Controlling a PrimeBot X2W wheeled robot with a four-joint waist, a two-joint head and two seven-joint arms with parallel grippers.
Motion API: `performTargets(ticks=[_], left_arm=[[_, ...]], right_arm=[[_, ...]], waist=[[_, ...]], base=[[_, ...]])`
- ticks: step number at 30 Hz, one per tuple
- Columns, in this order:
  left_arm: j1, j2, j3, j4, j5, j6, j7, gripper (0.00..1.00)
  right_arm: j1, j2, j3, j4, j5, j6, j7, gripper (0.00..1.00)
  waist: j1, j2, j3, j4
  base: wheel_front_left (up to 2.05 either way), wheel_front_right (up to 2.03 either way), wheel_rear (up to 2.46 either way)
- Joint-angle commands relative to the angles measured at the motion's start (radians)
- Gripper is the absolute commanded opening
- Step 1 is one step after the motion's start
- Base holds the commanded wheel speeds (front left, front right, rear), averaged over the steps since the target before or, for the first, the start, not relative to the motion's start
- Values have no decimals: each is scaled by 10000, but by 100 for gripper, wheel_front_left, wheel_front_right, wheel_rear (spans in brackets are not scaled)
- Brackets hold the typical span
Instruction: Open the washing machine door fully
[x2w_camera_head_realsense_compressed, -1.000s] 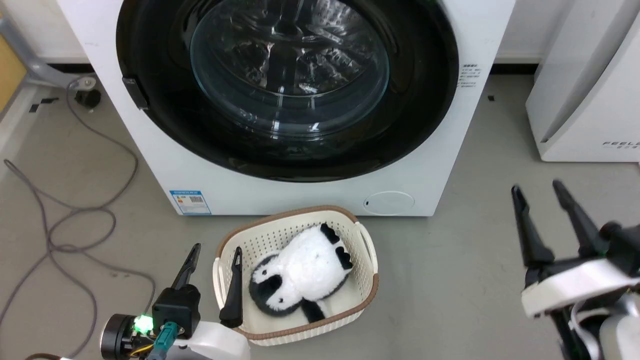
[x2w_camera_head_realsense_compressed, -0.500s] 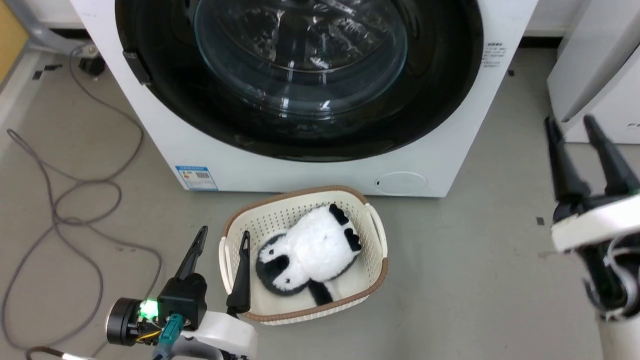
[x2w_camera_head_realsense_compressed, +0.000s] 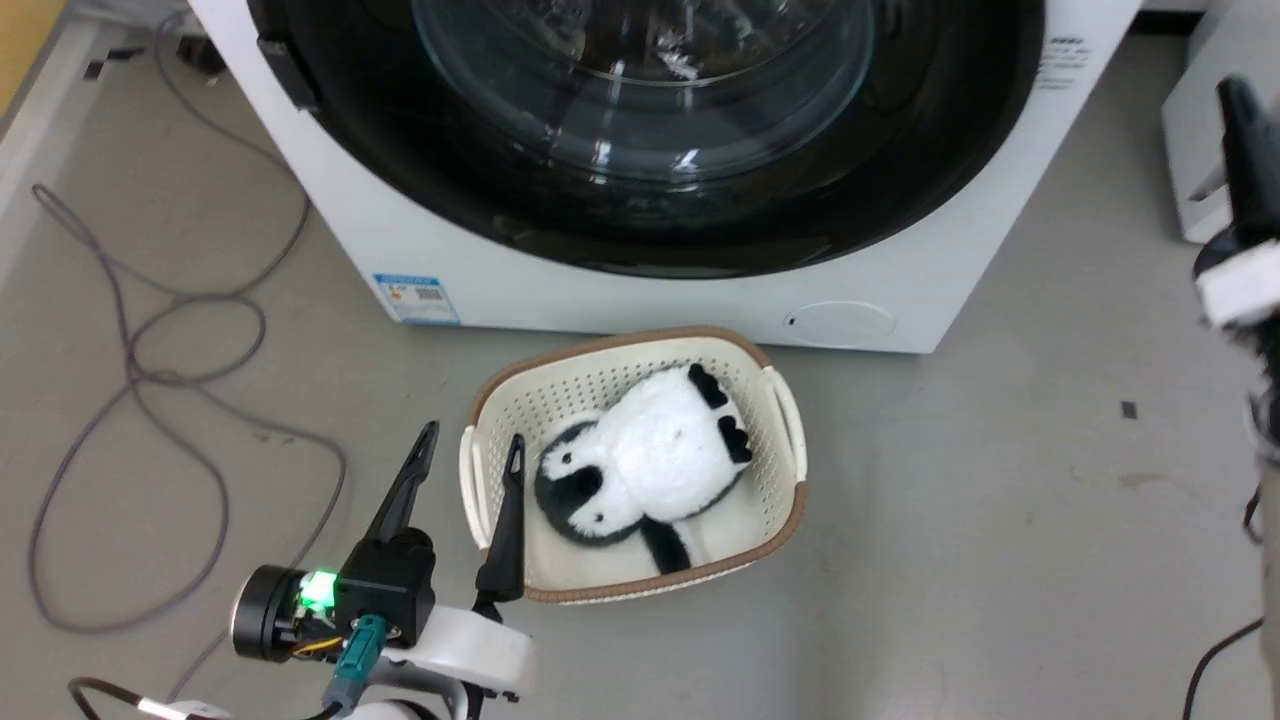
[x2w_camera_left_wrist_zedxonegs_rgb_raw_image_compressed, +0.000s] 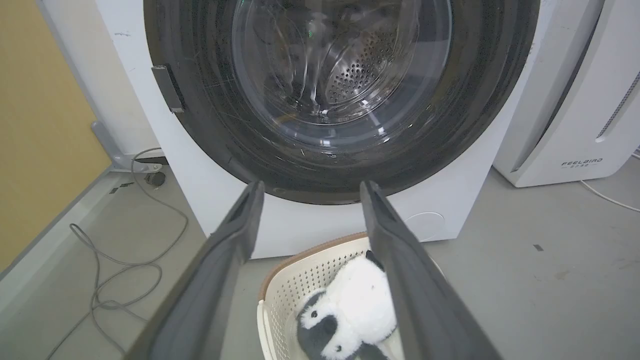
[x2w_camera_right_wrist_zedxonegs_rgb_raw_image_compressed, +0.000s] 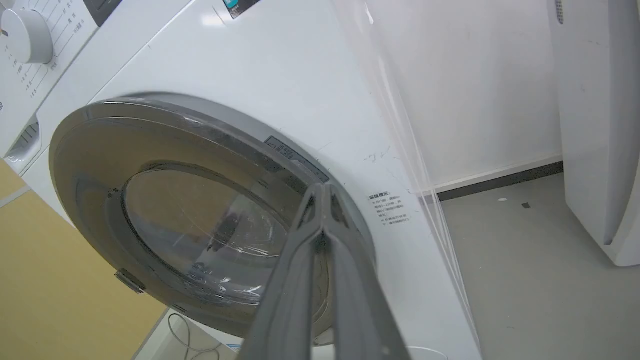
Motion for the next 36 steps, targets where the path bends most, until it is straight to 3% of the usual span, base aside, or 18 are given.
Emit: performTargets(ticks=[1,23,36], left_arm=[[-195,48,-79,-70,-78,65,-104,100],[-683,-1,-658,-106,-254,283,-564,100],[-879,-15,-968,-134,-315,403,-834,100]], right_arm=[[-463,-150,-75,236,229,-4,117,0],[-4621,-695,-1186,4431,2498,-6,3773,0],[-6289,-1042,-1713,5995,3102,-7,5329,0]], waist=[[-1,0,134,107],[-1,0,1309,974],[-1,0,1830,1360]], base=[[0,0,0],[0,0,0],[0,0,0]])
